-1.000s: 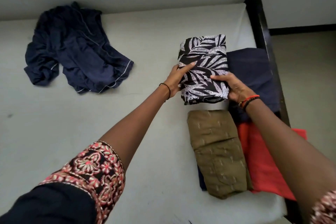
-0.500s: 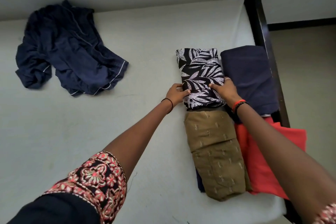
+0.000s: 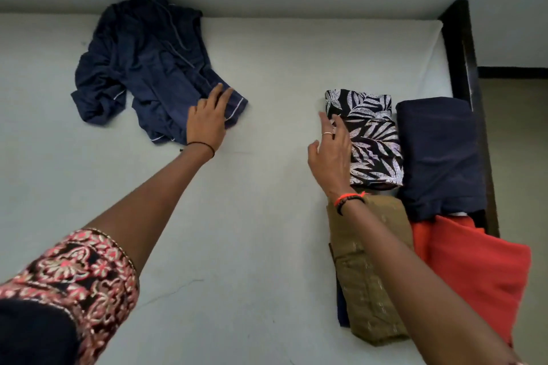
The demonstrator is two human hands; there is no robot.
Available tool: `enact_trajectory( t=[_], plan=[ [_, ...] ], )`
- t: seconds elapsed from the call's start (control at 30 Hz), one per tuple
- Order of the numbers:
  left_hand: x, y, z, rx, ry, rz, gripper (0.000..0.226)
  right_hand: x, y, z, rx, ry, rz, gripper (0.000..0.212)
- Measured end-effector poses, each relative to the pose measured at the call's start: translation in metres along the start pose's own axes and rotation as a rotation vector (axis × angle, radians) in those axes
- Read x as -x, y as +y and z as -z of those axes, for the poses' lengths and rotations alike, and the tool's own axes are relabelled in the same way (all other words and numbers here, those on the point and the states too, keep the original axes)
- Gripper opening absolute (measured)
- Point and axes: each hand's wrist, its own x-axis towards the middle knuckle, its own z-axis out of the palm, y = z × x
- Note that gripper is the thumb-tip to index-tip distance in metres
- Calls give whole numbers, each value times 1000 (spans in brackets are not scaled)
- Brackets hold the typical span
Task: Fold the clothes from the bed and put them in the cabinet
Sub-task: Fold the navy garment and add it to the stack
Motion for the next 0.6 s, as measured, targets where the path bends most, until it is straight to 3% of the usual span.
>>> enact_trajectory(
  t=[0.1, 0.2, 0.33, 0.47, 0.6],
  plan=[
    [-26, -10, 5, -145, -190, -137, 65, -9, -29, -16, -79, -75, 110, 53],
    [-41, -3, 8, -135, -253, -142, 62, -13, -50, -28, -149, -160, 177, 50],
    [-34, -3, 10, -146, -300, -100, 33, -5, -69, -37, -173, -267, 220, 50],
    [3, -14, 12, 82, -203, -94, 21, 7, -77, -35, -185, -356, 200, 61],
    [65, -10, 36, 245, -137, -255, 16, 20, -92, -21, -127, -389, 251, 79]
  ],
)
